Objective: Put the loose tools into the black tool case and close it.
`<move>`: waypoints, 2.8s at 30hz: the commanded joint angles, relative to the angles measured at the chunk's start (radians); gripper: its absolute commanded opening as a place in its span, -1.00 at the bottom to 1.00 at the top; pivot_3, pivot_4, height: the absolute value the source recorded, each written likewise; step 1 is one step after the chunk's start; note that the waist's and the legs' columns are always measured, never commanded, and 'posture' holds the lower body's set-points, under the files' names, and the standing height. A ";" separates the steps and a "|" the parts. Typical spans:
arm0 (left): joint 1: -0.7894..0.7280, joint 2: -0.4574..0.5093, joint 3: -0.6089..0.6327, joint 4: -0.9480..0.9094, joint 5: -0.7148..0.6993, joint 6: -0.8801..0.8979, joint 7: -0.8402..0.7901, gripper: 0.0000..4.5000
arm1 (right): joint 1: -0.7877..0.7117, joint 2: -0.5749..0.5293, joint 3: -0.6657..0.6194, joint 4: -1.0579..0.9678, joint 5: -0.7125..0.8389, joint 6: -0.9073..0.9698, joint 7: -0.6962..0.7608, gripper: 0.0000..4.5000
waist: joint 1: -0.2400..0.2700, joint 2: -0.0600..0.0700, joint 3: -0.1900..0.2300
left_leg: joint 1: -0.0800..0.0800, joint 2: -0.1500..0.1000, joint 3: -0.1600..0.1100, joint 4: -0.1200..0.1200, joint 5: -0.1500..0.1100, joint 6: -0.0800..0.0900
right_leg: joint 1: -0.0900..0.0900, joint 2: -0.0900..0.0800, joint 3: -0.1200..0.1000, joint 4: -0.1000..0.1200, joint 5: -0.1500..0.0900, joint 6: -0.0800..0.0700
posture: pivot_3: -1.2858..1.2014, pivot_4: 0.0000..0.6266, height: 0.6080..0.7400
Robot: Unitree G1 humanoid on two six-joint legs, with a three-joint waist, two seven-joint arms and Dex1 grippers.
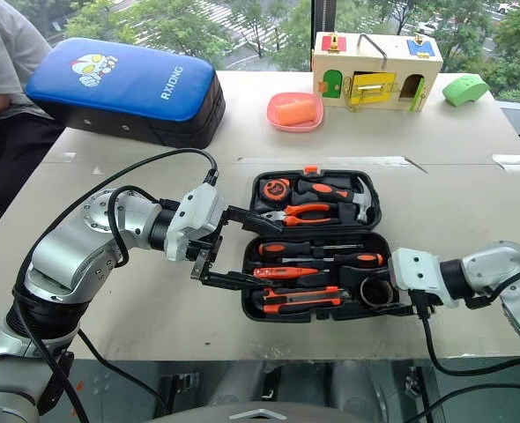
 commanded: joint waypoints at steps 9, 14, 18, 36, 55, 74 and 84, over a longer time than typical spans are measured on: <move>0.005 0.017 0.030 -0.005 0.012 0.000 0.027 1.00 | 0.001 -0.036 -0.125 -0.073 0.192 0.147 0.029 0.96 | -0.008 0.000 0.000 | 0.001 0.000 0.001 0.001 0.000 0.000 | 0.000 0.001 0.001 0.002 0.000 0.000 | 0.03 -0.52 0.93; 0.115 0.056 0.132 0.010 -0.010 0.063 0.111 1.00 | -0.094 -0.017 -0.187 0.067 0.236 0.247 -0.024 0.96 | -0.008 0.000 0.001 | 0.001 0.000 0.001 0.000 0.000 0.000 | -0.001 0.000 0.001 0.001 0.000 0.000 | 0.03 -0.52 0.93; 0.289 0.080 0.227 0.022 0.027 0.051 0.187 0.62 | -0.187 0.018 -0.134 0.300 0.116 0.131 -0.042 0.40 | -0.009 0.000 0.000 | 0.001 0.000 0.001 -0.001 0.000 0.000 | -0.002 0.000 0.002 0.001 0.000 0.000 | 0.03 -0.52 0.93; 0.303 -0.019 0.036 0.085 0.202 -0.016 0.251 -0.98 | -0.237 0.105 0.065 0.266 -0.010 -0.120 0.115 -1.00 | -0.004 0.001 0.001 | -0.002 0.000 0.002 -0.003 0.000 -0.001 | -0.006 -0.001 0.004 0.003 0.000 0.000 | 0.03 -0.52 0.93; 0.440 0.086 0.075 0.015 0.189 -0.020 0.173 -0.98 | -0.214 0.039 0.015 0.264 -0.082 -0.055 0.044 -1.00 | -0.008 0.002 0.001 | -0.001 0.000 0.003 -0.004 0.000 -0.001 | -0.006 -0.001 0.006 0.002 0.000 0.000 | 0.03 -0.52 0.93; 0.055 -0.040 0.383 0.357 -0.159 0.720 0.417 1.00 | -0.436 0.157 -0.112 0.382 0.138 0.649 -0.211 0.67 | -0.007 0.000 0.001 | -0.001 -0.001 0.002 0.001 0.000 0.000 | -0.005 -0.001 0.003 0.006 0.001 0.000 | 0.03 -0.52 0.93; -0.062 -0.201 0.349 0.449 -0.125 0.804 0.601 1.00 | -0.567 0.326 -0.171 0.477 0.185 0.920 -0.468 0.91 | -0.024 0.000 0.000 | -0.003 -0.002 0.003 -0.001 0.001 -0.002 | -0.010 -0.001 0.007 0.008 0.000 0.000 | 0.03 -0.52 0.93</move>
